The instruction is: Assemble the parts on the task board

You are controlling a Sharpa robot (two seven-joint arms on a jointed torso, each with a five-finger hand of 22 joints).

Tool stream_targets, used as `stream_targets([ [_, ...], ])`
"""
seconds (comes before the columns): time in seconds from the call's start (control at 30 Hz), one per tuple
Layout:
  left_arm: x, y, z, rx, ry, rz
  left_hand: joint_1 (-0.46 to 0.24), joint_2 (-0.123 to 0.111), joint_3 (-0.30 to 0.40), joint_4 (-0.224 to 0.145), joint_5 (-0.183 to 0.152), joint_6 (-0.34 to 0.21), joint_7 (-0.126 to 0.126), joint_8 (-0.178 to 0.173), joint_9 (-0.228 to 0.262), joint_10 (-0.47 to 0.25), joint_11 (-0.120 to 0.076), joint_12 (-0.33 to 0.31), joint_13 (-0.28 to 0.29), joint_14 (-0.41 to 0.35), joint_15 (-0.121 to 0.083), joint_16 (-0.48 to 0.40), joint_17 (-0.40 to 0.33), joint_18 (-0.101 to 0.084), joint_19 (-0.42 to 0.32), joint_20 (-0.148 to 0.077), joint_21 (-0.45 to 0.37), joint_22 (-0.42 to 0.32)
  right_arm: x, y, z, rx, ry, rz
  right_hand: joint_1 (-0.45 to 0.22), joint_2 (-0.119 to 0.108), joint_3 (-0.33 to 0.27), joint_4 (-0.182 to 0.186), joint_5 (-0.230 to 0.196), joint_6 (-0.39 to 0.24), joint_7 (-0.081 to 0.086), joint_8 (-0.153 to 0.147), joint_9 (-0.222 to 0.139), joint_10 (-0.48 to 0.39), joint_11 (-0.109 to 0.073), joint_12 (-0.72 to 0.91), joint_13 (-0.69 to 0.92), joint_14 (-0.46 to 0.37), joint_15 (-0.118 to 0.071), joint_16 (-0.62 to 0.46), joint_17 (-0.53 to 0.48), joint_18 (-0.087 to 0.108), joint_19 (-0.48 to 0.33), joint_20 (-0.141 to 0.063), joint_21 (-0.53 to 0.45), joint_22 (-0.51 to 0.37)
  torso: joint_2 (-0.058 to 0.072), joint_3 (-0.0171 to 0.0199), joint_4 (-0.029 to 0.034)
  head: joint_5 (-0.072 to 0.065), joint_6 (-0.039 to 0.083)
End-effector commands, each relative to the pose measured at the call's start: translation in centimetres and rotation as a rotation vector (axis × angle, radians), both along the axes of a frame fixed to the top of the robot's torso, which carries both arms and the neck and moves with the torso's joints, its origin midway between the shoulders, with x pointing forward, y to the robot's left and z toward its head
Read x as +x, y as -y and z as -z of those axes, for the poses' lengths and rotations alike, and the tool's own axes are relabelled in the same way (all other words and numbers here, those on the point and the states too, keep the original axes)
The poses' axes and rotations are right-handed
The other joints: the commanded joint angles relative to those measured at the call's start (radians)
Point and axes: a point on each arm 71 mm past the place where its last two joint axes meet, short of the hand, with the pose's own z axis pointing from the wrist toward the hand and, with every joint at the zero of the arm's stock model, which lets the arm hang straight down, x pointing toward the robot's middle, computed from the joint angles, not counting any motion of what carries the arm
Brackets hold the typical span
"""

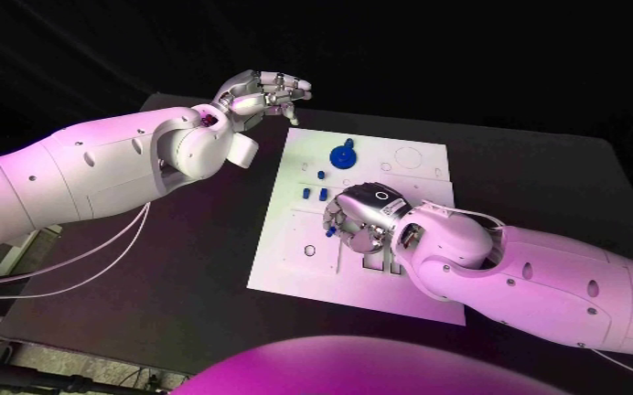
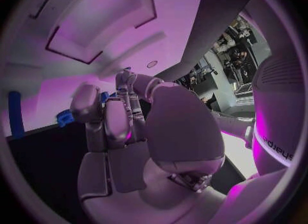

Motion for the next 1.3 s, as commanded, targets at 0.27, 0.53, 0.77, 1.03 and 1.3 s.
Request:
stream_targets([
  [0.27,-0.08,0.13,-0.08,-0.011,0.0,0.017,-0.01,-0.001,-0.008,-0.001,0.004,-0.008,-0.002,-0.006,-0.002,-0.008,0.002,-0.001,-0.002,-0.007,0.004,-0.005,-0.002,0.007,0.001,0.008,-0.008,-0.003,-0.03,-0.08,0.43,-0.038,0.003,-0.003,-0.001,0.013,0.004,-0.004,0.007,0.003,0.005,0.004,0.001,0.005,-0.002,0.002,0.001,0.016,-0.002,0.006,0.0,-0.013,0.006,0.003,0.005,0.002,0.0,0.0,-0.0001,0.001,-0.005],
  [0.53,-0.09,0.11,-0.07,-0.011,-0.002,0.019,-0.01,-0.001,-0.008,-0.001,0.004,-0.008,-0.002,-0.006,-0.002,-0.008,0.002,-0.001,-0.002,-0.007,0.004,-0.005,-0.002,0.007,0.001,0.008,-0.008,-0.003,-0.19,-0.19,0.61,-0.039,-0.01,-0.003,-0.005,0.011,0.003,-0.005,0.007,0.0,0.006,0.002,0.002,0.003,-0.001,-0.001,0.001,0.016,-0.001,0.007,0.0,-0.013,0.005,0.003,0.002,0.001,0.0,-0.0003,0.0,0.001,-0.007],
  [0.77,-0.1,0.07,-0.07,-0.01,-0.003,0.019,-0.01,-0.001,-0.009,-0.001,0.004,-0.008,-0.002,-0.007,-0.002,-0.009,0.002,-0.001,-0.002,-0.007,0.004,-0.005,-0.002,0.007,0.001,0.008,-0.009,-0.004,-0.16,-0.08,0.72,-0.031,-0.033,0.004,-0.051,-0.02,-0.034,0.0,0.007,-0.029,0.011,-0.014,0.002,-0.005,0.004,-0.015,0.003,0.016,0.005,0.017,0.005,-0.012,0.001,0.01,-0.007,-0.001,0.0,-0.0007,0.0,0.0,-0.01],
  [1.03,-0.13,0.1,-0.06,-0.009,-0.006,0.023,-0.01,-0.001,-0.009,-0.001,0.004,-0.008,-0.002,-0.007,-0.002,-0.009,0.002,-0.001,-0.002,-0.007,0.004,-0.005,-0.002,0.007,0.001,0.008,-0.009,-0.004,0.07,-0.01,0.76,-0.026,-0.03,0.021,-0.077,-0.054,-0.056,0.004,0.007,-0.101,0.015,-0.059,-0.011,-0.024,0.011,-0.031,0.001,0.013,0.011,0.019,0.0,-0.009,-0.003,0.017,-0.028,-0.011,0.0,-0.0002,0.0005,0.001,-0.011],
  [1.3,-0.13,0.02,-0.05,-0.003,-0.006,0.022,-0.009,-0.002,-0.009,-0.003,0.004,-0.012,-0.001,-0.008,-0.002,-0.014,0.003,-0.002,-0.003,-0.008,0.004,-0.006,-0.002,0.008,0.002,0.008,-0.011,-0.006,0.18,0.48,0.62,-0.008,-0.017,0.036,-0.083,-0.072,-0.067,0.006,0.007,-0.177,0.018,-0.096,-0.02,-0.066,0.013,-0.034,-0.007,0.001,0.014,-0.001,-0.032,-0.002,-0.019,0.02,-0.072,-0.035,-0.001,-0.0001,-0.0007,0.002,-0.013],
])
